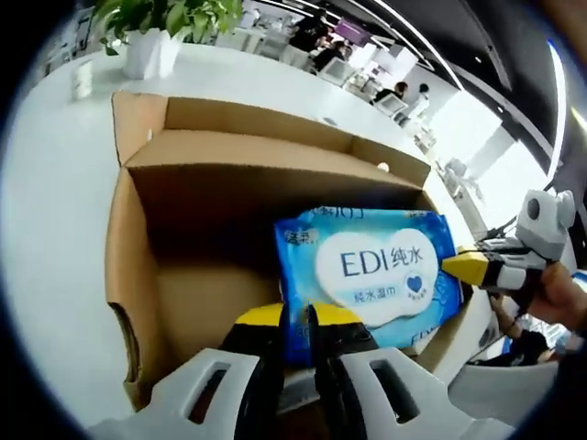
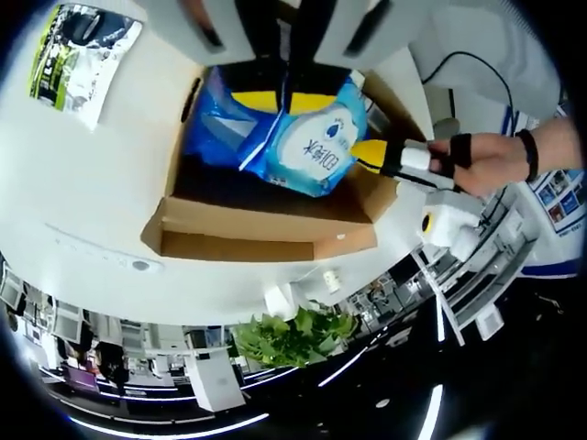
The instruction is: Operate the shoe box by opening the lid, removing the specified soft item, and placing it in the target area until the item is outside and the box remains undamaged.
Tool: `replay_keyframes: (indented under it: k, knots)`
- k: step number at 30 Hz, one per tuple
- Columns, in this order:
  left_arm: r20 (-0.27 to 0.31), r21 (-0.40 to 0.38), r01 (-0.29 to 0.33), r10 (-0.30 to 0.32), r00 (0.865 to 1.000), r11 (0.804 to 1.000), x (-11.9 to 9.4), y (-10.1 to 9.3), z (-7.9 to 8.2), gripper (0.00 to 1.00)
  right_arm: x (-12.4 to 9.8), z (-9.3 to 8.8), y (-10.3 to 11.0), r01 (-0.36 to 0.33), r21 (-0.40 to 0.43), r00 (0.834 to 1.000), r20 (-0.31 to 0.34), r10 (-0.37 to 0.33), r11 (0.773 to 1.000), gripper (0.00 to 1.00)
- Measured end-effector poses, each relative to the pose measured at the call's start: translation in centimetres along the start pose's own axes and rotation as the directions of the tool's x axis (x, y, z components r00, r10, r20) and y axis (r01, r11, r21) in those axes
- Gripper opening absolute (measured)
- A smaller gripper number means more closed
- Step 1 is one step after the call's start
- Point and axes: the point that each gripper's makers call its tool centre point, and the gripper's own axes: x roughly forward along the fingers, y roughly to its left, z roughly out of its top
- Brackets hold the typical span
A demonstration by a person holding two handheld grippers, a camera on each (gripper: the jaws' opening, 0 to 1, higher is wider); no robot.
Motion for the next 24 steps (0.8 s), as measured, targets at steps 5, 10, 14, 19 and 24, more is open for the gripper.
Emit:
replay_keyframes:
  k: [5,10,14,19,24]
  knots:
    - [0.033,0.032,-0.008,0.007,0.999,0.999,-0.4,-0.2,0.3,0.00,0.0,-0.1,0.0,-0.008,0.001,1.000,-0.003,0.008,1.000,0.00]
    - [0.097,0.039,-0.023,0.019,0.995,0.999,-2.1,-1.0,1.1,0.00,-0.5,0.3,0.3,0.008,-0.018,1.000,0.018,-0.008,1.000,0.00]
    - [0.120,0.083,-0.026,0.016,0.993,0.996,-3.6,-2.6,1.7,0.00,-1.0,0.5,0.2,0.016,-0.017,0.999,0.033,-0.016,1.000,0.00]
    - [0.124,0.134,-0.031,0.015,0.992,0.990,-4.6,-3.8,1.9,0.00,-1.5,1.0,0.1,0.025,-0.003,0.998,0.064,-0.025,1.000,0.00]
    - [0.122,0.151,-0.025,0.006,0.992,0.988,-5.0,-4.4,1.8,0.00,-1.9,1.5,-0.2,0.029,0.006,0.996,0.082,-0.029,1.000,0.00]
